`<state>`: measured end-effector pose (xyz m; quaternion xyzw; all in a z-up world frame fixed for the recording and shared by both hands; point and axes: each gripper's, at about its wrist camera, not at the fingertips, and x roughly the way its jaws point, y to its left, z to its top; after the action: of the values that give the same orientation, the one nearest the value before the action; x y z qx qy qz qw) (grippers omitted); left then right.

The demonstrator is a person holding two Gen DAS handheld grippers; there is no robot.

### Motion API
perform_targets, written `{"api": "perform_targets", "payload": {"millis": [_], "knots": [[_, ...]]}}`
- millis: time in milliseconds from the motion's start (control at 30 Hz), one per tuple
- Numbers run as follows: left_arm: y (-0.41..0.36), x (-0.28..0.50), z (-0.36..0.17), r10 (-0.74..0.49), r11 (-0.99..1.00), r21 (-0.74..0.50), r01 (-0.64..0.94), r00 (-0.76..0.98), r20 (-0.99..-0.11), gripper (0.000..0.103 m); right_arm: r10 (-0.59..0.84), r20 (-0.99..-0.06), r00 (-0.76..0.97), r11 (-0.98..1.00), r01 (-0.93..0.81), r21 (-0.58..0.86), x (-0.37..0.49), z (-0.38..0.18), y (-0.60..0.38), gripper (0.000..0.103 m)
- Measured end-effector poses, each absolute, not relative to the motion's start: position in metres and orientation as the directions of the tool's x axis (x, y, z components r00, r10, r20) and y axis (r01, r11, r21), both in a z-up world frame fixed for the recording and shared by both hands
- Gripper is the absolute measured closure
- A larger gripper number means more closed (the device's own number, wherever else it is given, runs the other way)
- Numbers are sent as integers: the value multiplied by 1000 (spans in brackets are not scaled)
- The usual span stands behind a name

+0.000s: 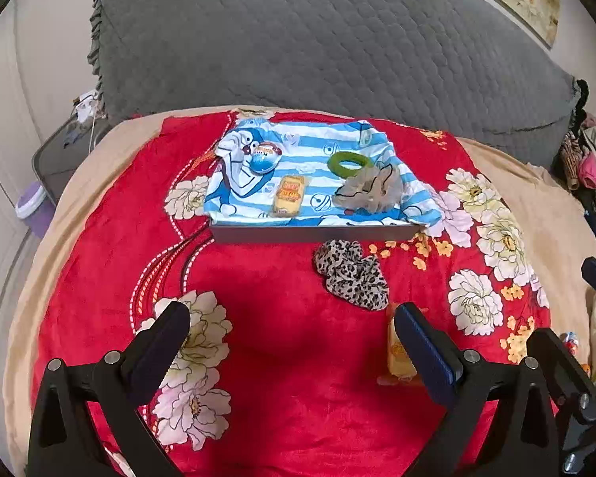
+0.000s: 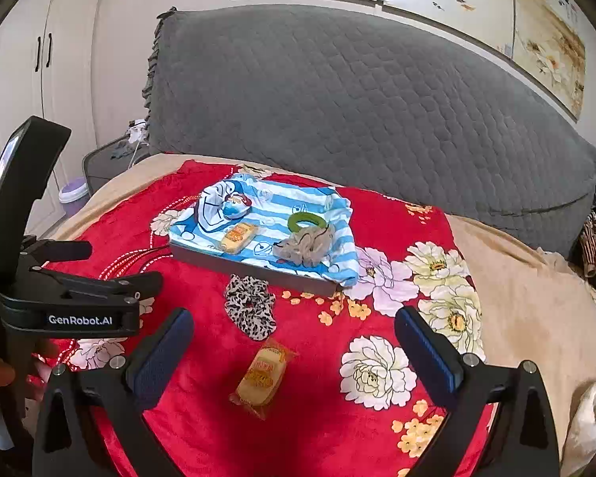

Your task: Organize objects

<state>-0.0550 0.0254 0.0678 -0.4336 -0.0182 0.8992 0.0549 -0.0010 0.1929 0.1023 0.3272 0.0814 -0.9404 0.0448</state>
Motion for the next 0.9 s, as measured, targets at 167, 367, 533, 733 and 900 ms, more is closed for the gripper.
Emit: {"api": "perform_targets", "payload": {"millis": [167,367,533,733,900], "knots": [[26,-53,63,116,-993,-81,-85,-611,-783,0,-23,-627,-778,-984,127,-122,5,96,193,1],[27,-52,54,122,-992,-83,-93,-598,-792,0,-20,-631,-775,-986,118,-114,4,92,197,1],[31,-54,50,136,-990,-91,-104,-594,-793,0,-18,-641,-768,-988,112,-107,3,87,198,1],[31,-59,37,142,-990,-104,-98,-576,-805,0,-16,-666,-746,-991,101,-89,0,69,201,1],[33,-65,24,144,-989,-106,-101,-558,-817,0,-6,-691,-722,-994,82,-76,-3,53,207,1]]}}
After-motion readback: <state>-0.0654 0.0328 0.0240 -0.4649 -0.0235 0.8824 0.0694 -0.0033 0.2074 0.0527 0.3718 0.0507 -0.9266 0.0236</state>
